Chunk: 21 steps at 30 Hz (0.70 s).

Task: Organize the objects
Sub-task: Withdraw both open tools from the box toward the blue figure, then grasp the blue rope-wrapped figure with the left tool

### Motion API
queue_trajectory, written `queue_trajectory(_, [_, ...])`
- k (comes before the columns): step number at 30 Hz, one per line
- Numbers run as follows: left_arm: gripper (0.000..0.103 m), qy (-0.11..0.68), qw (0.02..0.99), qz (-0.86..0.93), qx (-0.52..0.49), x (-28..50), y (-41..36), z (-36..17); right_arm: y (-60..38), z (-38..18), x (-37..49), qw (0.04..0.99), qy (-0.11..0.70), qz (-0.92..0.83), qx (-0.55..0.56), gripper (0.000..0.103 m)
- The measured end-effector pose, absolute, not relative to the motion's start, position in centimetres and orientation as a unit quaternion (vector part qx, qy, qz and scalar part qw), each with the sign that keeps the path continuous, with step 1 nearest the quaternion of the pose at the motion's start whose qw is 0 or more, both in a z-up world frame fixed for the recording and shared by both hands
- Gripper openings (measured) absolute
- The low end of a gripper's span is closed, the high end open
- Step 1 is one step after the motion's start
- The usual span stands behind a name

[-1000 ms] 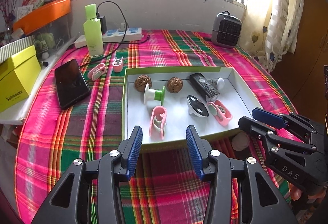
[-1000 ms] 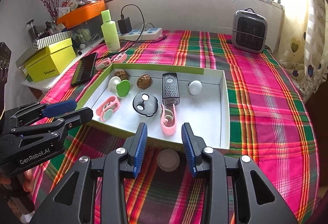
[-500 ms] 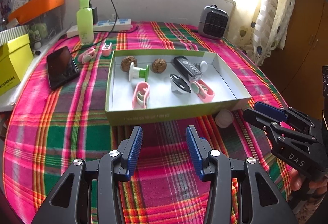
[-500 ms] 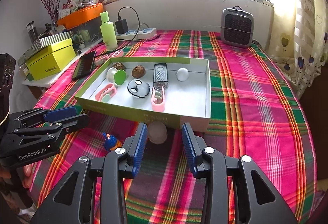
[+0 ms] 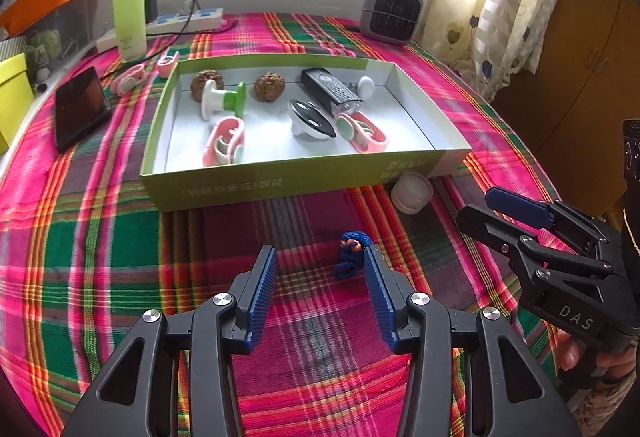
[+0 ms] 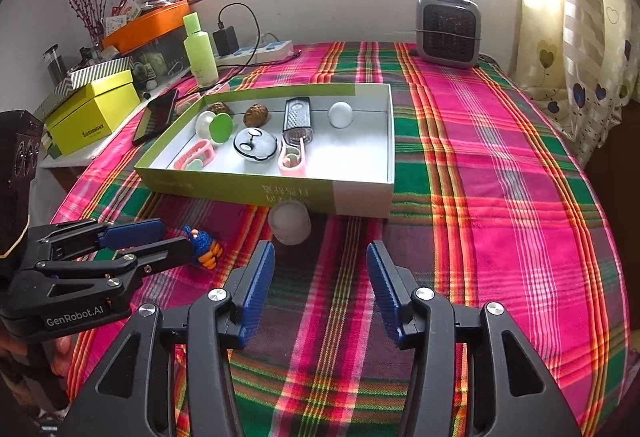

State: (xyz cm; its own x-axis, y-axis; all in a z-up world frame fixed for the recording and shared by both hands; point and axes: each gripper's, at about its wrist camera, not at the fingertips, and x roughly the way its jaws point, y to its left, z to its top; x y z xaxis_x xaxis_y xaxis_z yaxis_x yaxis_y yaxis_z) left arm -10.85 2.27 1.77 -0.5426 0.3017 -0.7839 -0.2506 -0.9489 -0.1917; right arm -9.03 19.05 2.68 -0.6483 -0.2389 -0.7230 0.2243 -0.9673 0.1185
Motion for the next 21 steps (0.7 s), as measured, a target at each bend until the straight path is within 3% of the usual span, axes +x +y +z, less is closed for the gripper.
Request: queue_trajectory(21, [0.042,-0.017,0.169,0.879,-0.445,-12.0,4.8,1.3,19.6,2.1,-9.2,0.125,-0.017,-0.904,0.408,0.049])
